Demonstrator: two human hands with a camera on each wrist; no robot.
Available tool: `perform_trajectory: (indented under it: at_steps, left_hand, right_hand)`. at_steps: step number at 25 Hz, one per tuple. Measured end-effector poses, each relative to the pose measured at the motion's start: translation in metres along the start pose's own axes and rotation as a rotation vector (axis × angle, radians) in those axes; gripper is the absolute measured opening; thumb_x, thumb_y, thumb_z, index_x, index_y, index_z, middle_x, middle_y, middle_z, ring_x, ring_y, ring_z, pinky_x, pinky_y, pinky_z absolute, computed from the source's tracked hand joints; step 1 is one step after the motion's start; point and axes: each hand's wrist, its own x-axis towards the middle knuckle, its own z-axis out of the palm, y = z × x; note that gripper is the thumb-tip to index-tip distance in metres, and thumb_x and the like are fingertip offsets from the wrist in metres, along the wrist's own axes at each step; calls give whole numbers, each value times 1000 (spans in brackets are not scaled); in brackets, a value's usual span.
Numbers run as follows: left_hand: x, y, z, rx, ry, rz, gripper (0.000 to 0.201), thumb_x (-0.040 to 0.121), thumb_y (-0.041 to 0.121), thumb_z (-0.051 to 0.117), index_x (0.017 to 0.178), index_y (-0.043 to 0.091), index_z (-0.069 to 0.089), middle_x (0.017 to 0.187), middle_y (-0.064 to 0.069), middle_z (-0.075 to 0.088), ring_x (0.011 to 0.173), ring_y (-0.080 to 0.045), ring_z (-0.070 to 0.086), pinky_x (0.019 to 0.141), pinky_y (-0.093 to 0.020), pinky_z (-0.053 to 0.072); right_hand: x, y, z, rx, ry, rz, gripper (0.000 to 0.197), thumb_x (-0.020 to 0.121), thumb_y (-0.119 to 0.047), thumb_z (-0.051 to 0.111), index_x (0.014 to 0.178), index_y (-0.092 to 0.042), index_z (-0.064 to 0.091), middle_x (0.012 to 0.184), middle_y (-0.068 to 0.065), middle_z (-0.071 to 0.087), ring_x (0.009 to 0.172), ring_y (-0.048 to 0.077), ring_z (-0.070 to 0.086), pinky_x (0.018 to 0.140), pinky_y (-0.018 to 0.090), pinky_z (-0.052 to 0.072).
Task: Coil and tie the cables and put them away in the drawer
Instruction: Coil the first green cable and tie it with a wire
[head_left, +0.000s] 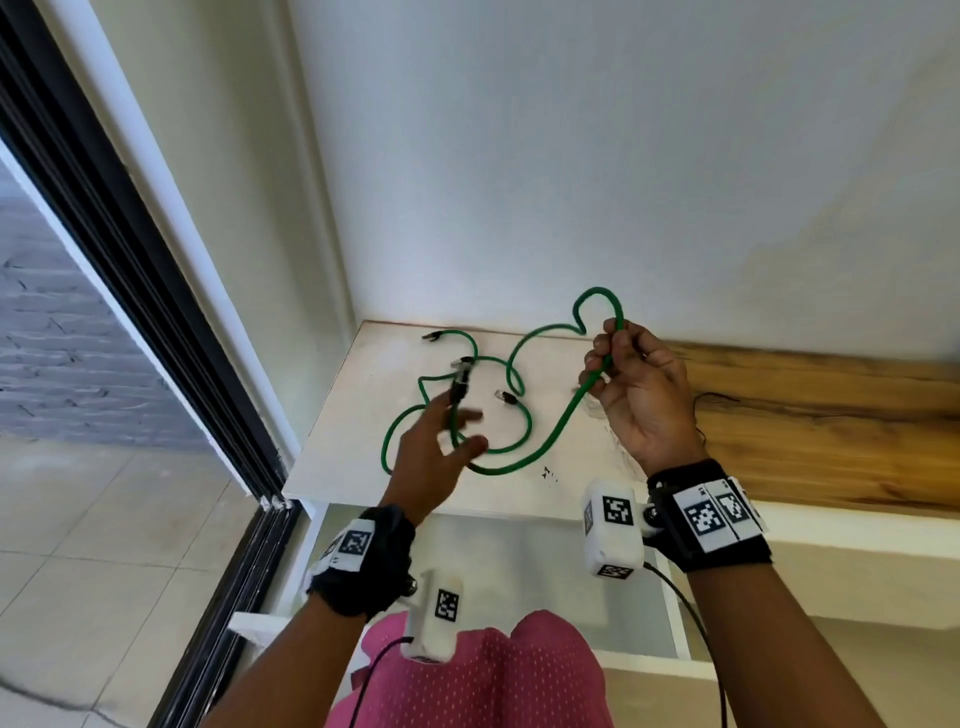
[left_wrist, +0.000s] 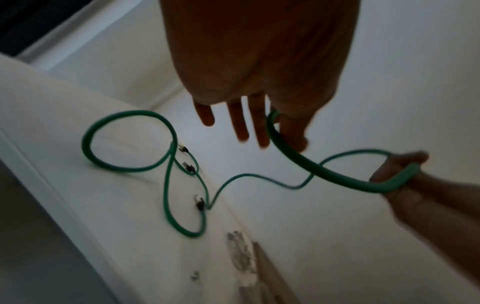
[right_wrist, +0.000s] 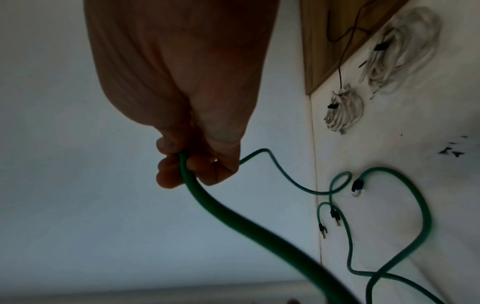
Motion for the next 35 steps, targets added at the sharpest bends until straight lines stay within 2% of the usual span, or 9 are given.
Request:
perform_trajectory:
  at_steps: [4, 11, 15, 17, 21, 25, 28, 32, 35]
  left_hand:
    - [-19, 35, -9, -315, 154, -44, 90, 84, 2, 68, 147, 40, 15, 79, -5, 71, 66, -20, 66, 67, -32, 57]
    - [-63, 44, -23, -129, 35, 67, 75, 88, 1, 62, 142, 44, 31, 76, -18, 58, 67, -17, 56, 71, -28, 54]
    - [-91, 51, -25, -67, -89, 7, 27, 91, 7, 61, 114, 20, 66, 90, -3, 65, 76, -15, 59, 72, -23, 50]
    - [-102, 53, -30, -73, -247, -37, 36, 88, 8, 65, 123, 18, 61, 103, -3, 62, 86, -12, 59, 77, -19, 49]
    - [-115, 58, -46, 112, -505, 15, 72, 76, 4, 76, 138, 25, 46, 117, 3, 56, 90, -5, 61, 85, -21, 50]
    - [-113, 58, -48, 442, -237, 170, 30, 77, 16, 77, 104, 30, 71, 90, 5, 59, 77, -7, 52, 77, -26, 41]
    - [-119, 61, -45, 567, -41, 283, 9, 79, 32, 74, 86, 37, 74, 101, 8, 47, 98, -11, 36, 86, -29, 27]
    - [-126, 88, -46, -78, -52, 251, 20, 96, 22, 54, 83, 32, 65, 97, 2, 67, 110, -22, 56, 87, -40, 42]
    - [-130, 122, -43, -557, -100, 143, 27, 102, 7, 33, 84, 7, 53, 52, -4, 55, 61, -26, 65, 70, -35, 46]
  right_hand:
    - [-22, -34, 5, -23, -34, -112, 13, 97, -6, 45, 96, -10, 57, 76, 2, 61, 69, 16, 59, 62, 30, 52]
    - [-63, -38, -22, -33, 149, -37, 8, 93, -10, 51, 96, -9, 58, 75, 2, 69, 73, 19, 67, 61, 28, 54]
    - [-89, -25, -37, -2, 246, 154, 18, 92, -1, 54, 109, -6, 51, 86, 18, 66, 72, 26, 69, 54, 24, 54]
    - [-92, -24, -40, 52, 295, 142, 38, 92, 4, 53, 122, -15, 39, 87, 20, 66, 69, 24, 69, 53, 23, 53]
    - [-98, -32, -35, 28, 233, 87, 28, 93, 14, 41, 106, -3, 59, 88, 16, 69, 78, 22, 72, 63, 19, 55]
    - [-103, -34, -28, -10, 156, 38, 32, 89, 20, 44, 106, 0, 62, 95, 13, 71, 89, 25, 71, 70, 21, 56]
    - [-98, -33, -22, -186, 217, -34, 27, 90, 14, 49, 103, -5, 64, 87, 11, 68, 77, 21, 69, 65, 23, 55]
    - [-85, -12, -22, -824, 209, -144, 18, 93, -10, 58, 98, -22, 69, 82, 1, 65, 75, 15, 57, 69, 31, 48]
    - [-91, 7, -4, -999, 11, -83, 17, 98, -11, 47, 97, -17, 63, 88, 1, 66, 81, 13, 59, 70, 25, 45]
